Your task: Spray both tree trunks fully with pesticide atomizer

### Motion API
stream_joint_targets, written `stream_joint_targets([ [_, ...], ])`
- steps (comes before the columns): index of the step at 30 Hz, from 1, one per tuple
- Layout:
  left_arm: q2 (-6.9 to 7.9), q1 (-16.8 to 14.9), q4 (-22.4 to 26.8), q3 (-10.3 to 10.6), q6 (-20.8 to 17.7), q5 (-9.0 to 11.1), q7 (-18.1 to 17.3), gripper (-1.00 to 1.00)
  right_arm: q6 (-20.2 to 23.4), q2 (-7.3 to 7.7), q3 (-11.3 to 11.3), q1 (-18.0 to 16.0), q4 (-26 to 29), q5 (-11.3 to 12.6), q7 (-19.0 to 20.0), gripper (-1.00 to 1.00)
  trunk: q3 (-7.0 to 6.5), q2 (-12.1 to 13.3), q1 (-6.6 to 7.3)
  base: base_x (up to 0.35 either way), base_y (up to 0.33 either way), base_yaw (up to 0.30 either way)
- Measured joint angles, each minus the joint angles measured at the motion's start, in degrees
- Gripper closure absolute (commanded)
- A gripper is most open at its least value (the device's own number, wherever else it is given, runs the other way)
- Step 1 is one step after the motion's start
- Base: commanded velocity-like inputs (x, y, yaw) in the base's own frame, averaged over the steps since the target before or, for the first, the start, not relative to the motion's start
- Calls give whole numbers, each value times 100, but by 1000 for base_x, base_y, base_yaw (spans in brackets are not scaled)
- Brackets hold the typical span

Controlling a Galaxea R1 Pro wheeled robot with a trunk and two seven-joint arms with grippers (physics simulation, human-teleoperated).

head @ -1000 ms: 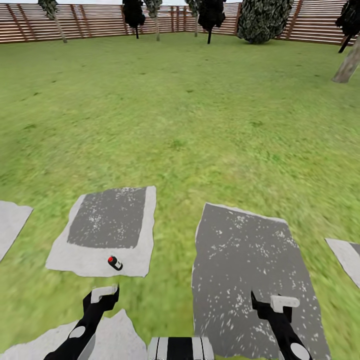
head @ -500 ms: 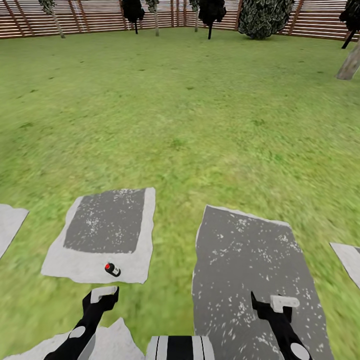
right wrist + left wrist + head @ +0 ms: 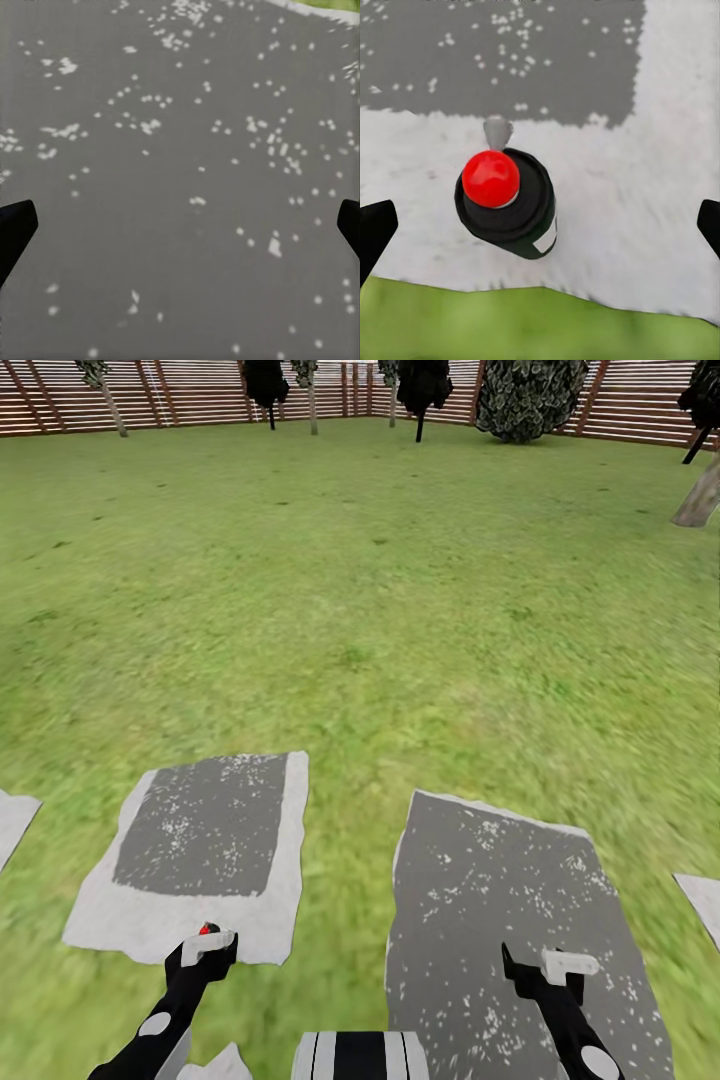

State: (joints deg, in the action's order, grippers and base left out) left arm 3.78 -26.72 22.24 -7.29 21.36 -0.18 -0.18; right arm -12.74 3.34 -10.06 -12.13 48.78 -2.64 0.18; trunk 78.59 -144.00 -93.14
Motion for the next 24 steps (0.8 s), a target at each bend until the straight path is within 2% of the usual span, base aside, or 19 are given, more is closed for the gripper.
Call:
stream_joint_targets([
  [9, -1, 0, 0, 0, 0, 0, 0, -100, 0, 0, 4, 0, 0, 0, 0, -100, 0, 0, 0, 114, 0, 0],
  [19, 0, 8, 0, 0, 45, 3, 0, -100, 0, 0, 4, 0, 0, 0, 0, -100, 0, 0, 0, 11, 0, 0],
  [24, 15, 8, 0, 0, 52, 25, -19, -100, 0, 0, 1, 0, 0, 0, 0, -100, 129, -6, -13, 0, 0, 0],
])
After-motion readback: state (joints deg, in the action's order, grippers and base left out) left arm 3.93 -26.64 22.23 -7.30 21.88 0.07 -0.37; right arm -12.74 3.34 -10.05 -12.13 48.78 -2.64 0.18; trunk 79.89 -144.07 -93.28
